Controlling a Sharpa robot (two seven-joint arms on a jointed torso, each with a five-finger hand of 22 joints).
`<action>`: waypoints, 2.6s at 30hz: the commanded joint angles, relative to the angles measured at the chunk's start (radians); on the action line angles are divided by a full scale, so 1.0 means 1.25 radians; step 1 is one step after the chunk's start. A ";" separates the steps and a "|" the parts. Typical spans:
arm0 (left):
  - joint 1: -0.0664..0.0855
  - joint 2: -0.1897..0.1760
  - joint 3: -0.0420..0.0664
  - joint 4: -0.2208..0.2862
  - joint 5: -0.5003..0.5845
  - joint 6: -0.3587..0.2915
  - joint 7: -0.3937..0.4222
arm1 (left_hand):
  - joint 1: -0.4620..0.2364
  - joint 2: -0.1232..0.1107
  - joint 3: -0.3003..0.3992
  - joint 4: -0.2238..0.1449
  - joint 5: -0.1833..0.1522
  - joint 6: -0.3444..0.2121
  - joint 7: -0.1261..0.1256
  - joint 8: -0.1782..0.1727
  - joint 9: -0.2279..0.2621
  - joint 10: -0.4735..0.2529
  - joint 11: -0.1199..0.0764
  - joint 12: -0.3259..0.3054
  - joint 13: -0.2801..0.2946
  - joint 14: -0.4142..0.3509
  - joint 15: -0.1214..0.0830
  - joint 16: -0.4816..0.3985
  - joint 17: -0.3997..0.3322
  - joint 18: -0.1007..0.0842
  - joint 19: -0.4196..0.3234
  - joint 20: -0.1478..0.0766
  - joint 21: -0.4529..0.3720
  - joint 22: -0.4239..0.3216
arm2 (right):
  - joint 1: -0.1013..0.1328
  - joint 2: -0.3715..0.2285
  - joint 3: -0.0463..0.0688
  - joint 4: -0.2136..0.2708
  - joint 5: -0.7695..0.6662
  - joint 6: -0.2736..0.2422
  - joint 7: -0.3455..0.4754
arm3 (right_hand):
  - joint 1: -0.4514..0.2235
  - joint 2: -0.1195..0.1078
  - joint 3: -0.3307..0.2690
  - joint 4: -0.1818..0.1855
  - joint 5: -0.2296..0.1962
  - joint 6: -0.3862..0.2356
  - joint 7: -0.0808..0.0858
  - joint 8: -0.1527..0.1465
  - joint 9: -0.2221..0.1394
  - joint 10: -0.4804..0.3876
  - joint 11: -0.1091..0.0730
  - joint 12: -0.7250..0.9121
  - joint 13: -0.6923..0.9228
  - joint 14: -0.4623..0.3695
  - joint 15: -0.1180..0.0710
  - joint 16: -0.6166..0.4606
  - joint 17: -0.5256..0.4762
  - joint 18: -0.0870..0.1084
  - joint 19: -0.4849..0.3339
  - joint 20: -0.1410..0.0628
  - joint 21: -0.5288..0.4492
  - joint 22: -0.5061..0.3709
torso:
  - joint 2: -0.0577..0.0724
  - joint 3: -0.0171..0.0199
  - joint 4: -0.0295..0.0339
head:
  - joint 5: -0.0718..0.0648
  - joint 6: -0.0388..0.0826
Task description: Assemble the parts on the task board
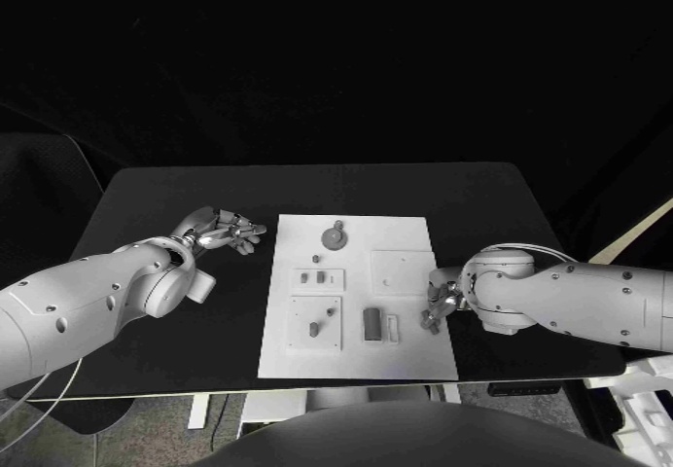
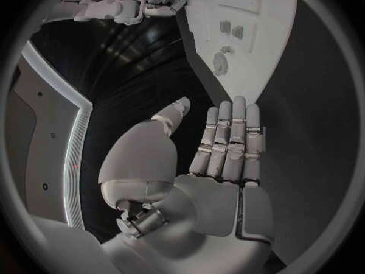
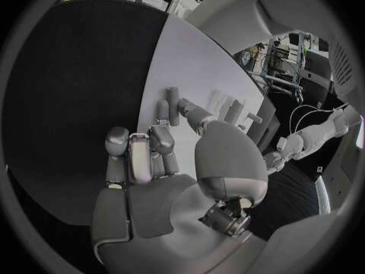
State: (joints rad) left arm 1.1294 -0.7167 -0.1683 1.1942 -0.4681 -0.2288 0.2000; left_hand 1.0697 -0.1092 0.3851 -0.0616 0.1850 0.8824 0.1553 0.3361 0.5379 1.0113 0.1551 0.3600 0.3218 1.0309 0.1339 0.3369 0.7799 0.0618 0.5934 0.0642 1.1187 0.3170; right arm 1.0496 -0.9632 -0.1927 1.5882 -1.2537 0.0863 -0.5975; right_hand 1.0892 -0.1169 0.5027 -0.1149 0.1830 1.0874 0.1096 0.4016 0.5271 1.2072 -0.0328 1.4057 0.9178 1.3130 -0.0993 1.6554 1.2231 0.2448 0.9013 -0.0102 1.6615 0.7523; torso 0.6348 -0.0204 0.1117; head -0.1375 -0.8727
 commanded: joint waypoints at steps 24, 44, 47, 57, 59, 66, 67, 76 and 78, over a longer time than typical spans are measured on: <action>0.001 0.002 0.000 0.000 0.000 0.008 0.001 | -0.009 0.000 -0.006 -0.001 0.002 0.001 0.001 -0.001 0.000 -0.001 -0.003 -0.004 0.001 -0.004 0.000 -0.003 -0.001 0.007 -0.004 0.000 -0.004 0.001 | 0.010 -0.043 -0.003 0.063 0.362 -0.190 0.022 | 0.019 0.013 0.020 -0.009 0.000 0.001 0.016 0.014 0.006 0.005 -0.002 0.010 0.002 0.013 -0.002 0.024 -0.002 0.012 0.001 0.002 0.099 0.004 | 0.000 -0.0003 0.0000 | 0.003 0.000; 0.001 0.001 0.000 0.002 -0.001 0.009 0.000 | -0.009 0.000 -0.006 -0.001 0.002 0.001 0.001 -0.001 0.000 -0.001 -0.003 -0.004 0.001 -0.004 0.000 -0.003 -0.001 0.007 -0.004 0.000 -0.004 0.001 | 0.000 0.032 -0.004 0.048 0.320 -0.195 0.043 | 0.011 0.007 0.018 -0.005 0.000 0.001 0.016 0.013 0.006 0.005 -0.002 0.010 0.002 0.015 -0.001 0.024 0.000 0.012 0.002 0.002 0.100 0.004 | 0.000 -0.0003 0.0004 | 0.002 0.000; 0.001 0.001 0.000 0.003 -0.001 0.009 0.000 | -0.009 0.000 -0.006 -0.001 0.002 0.001 0.001 -0.001 0.000 -0.001 -0.003 -0.004 0.001 -0.004 0.000 -0.003 -0.001 0.007 -0.004 0.000 -0.004 0.001 | -0.003 0.035 -0.004 0.045 0.304 -0.188 0.041 | 0.010 0.007 0.018 -0.005 0.000 0.001 0.016 0.013 0.006 0.005 -0.002 0.010 0.002 0.015 -0.001 0.024 0.000 0.012 0.002 0.002 0.100 0.004 | 0.001 -0.0001 0.0004 | 0.003 0.000; 0.001 0.001 0.000 0.002 -0.001 0.010 -0.001 | -0.009 0.000 -0.006 -0.001 0.002 0.001 0.001 -0.001 0.000 -0.001 -0.003 -0.004 0.001 -0.004 0.000 -0.003 -0.001 0.007 -0.004 0.000 -0.004 0.001 | -0.005 0.035 -0.004 0.039 0.285 -0.170 0.032 | 0.009 0.007 0.018 -0.005 0.000 0.001 0.016 0.013 0.006 0.005 -0.002 0.010 0.002 0.015 -0.001 0.024 0.000 0.012 0.002 0.002 0.100 0.004 | 0.000 0.0004 -0.0004 | 0.007 0.000; 0.001 0.001 0.000 0.002 -0.001 0.010 -0.001 | -0.009 0.000 -0.006 -0.001 0.002 0.001 0.001 -0.001 0.000 -0.001 -0.003 -0.004 0.001 -0.004 0.000 -0.003 -0.001 0.007 -0.004 0.000 -0.004 0.001 | -0.006 0.037 -0.004 0.038 0.285 -0.171 0.031 | 0.009 0.007 0.018 -0.004 0.000 0.001 0.016 0.013 0.006 0.005 -0.002 0.010 0.002 0.016 -0.001 0.025 0.001 0.012 0.002 0.002 0.100 0.004 | 0.000 0.0005 -0.0002 | 0.007 0.000; 0.001 -0.001 0.000 0.003 -0.001 0.010 -0.001 | -0.009 0.000 -0.006 -0.001 0.002 0.001 0.001 -0.001 0.000 -0.001 -0.003 -0.004 0.001 -0.004 0.000 -0.003 -0.001 0.007 -0.004 0.000 -0.004 0.001 | -0.007 0.040 -0.004 0.031 0.284 -0.165 0.027 | 0.008 0.007 0.018 -0.004 0.000 0.001 0.016 0.013 0.007 0.005 -0.001 0.009 0.002 0.018 -0.001 0.025 0.003 0.012 0.002 0.002 0.100 0.004 | 0.001 0.0002 0.0000 | 0.006 0.000; 0.001 -0.001 0.000 0.003 -0.001 0.010 -0.001 | -0.009 0.000 -0.006 -0.001 0.002 0.001 0.001 -0.001 0.000 -0.001 -0.003 -0.004 0.001 -0.004 0.000 -0.003 -0.001 0.007 -0.004 0.000 -0.004 0.001 | -0.007 0.041 -0.004 0.029 0.284 -0.164 0.027 | 0.007 0.007 0.018 -0.003 0.000 0.001 0.016 0.013 0.007 0.005 -0.001 0.009 0.002 0.017 -0.001 0.025 0.002 0.012 0.002 0.002 0.100 0.004 | 0.001 0.0000 0.0002 | 0.006 0.000; 0.001 -0.002 0.000 0.002 -0.001 0.011 -0.002 | -0.009 0.000 -0.006 -0.001 0.002 0.001 0.001 -0.001 0.000 -0.001 -0.003 -0.004 0.001 -0.004 0.000 -0.003 -0.001 0.007 -0.004 0.000 -0.004 0.001 | -0.016 0.045 -0.004 0.025 0.286 -0.139 0.022 | 0.002 0.007 0.017 -0.001 0.000 0.001 0.016 0.013 0.007 0.005 -0.001 0.009 0.002 0.020 -0.001 0.026 0.005 0.011 0.003 0.003 0.099 0.005 | 0.000 -0.0001 0.0003 | 0.006 0.000; 0.001 -0.001 0.000 0.002 -0.001 0.011 -0.001 | -0.009 0.000 -0.006 -0.001 0.002 0.001 0.001 -0.001 0.000 -0.001 -0.003 -0.004 0.001 -0.004 0.000 -0.003 -0.001 0.007 -0.004 0.000 -0.004 0.001 | -0.016 0.045 -0.004 0.026 0.286 -0.134 0.022 | 0.001 0.006 0.017 0.000 0.000 0.000 0.017 0.012 0.007 0.005 -0.001 0.009 0.002 0.020 -0.001 0.026 0.005 0.011 0.003 0.003 0.099 0.005 | 0.000 -0.0002 0.0002 | 0.005 0.000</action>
State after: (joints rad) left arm 1.1294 -0.7193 -0.1684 1.1949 -0.4687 -0.2266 0.1929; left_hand 1.0697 -0.1092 0.3851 -0.0616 0.1850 0.8824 0.1553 0.3361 0.5379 1.0113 0.1551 0.3600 0.3215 1.0309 0.1339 0.3369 0.7799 0.0618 0.5934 0.0642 1.1188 0.3170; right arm 1.0316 -0.9085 -0.1969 1.6186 -0.8874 -0.1199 -0.5676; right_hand 1.0963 -0.1094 0.5111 -0.1064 0.1803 1.0861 0.1225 0.4184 0.5359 1.2115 -0.0315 1.4135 0.9191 1.3216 -0.0907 1.6555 1.2288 0.2416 0.9021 -0.0064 1.6615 0.7568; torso 0.6354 -0.0204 0.1120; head -0.1311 -0.8728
